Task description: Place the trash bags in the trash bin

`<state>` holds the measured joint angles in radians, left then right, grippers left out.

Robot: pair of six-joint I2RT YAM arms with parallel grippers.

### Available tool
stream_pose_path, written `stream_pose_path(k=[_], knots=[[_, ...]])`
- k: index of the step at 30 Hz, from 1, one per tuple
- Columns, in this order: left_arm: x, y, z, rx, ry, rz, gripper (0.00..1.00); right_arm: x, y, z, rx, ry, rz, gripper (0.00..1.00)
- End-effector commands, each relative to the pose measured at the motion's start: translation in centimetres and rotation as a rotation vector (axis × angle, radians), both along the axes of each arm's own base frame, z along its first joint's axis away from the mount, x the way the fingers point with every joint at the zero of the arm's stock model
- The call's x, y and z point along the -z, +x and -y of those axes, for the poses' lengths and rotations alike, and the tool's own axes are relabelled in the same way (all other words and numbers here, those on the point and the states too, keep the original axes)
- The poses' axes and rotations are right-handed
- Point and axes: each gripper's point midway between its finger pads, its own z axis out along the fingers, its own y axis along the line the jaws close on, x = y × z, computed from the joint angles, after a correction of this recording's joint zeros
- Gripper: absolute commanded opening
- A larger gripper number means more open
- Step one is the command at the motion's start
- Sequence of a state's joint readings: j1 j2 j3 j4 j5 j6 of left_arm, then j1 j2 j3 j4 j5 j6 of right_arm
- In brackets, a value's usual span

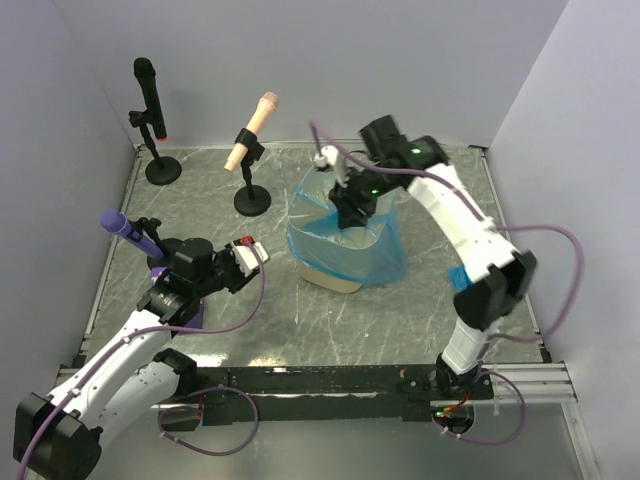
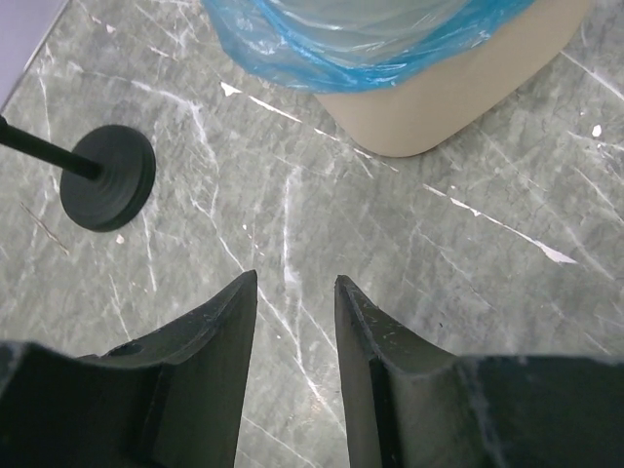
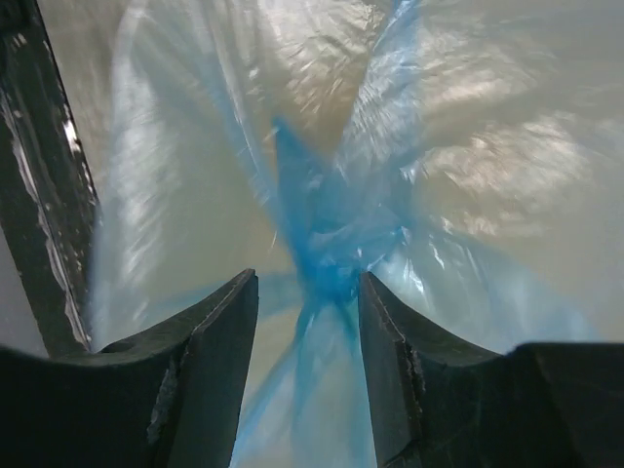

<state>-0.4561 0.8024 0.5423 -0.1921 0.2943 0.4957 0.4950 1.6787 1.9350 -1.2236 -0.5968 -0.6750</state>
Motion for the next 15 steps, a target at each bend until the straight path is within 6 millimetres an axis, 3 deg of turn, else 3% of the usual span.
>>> stream_pose_path(k=[1, 4, 8, 15], knots=[[-0.4, 0.2, 0.1, -0.022, -0.055, -0.003, 0.43, 2.7, 1.2, -1.3, -0.068, -0.103, -0.007, 0.51], [-0.4, 0.1, 0.1, -0.023, -0.067, -0.008, 0.43, 5.2, 2.0, -1.8, -0.073, -0.135, -0.059, 0.47], [-0.3, -0.2, 0.1, -0.022, -0.072, -0.018, 0.43, 9.7, 1.5, -1.4, -0.084, -0.197, -0.116, 0.46], [0.3, -0.3, 0.1, -0.011, -0.058, -0.031, 0.43, 13.1, 0.5, -1.0, -0.065, -0.206, -0.129, 0.49]])
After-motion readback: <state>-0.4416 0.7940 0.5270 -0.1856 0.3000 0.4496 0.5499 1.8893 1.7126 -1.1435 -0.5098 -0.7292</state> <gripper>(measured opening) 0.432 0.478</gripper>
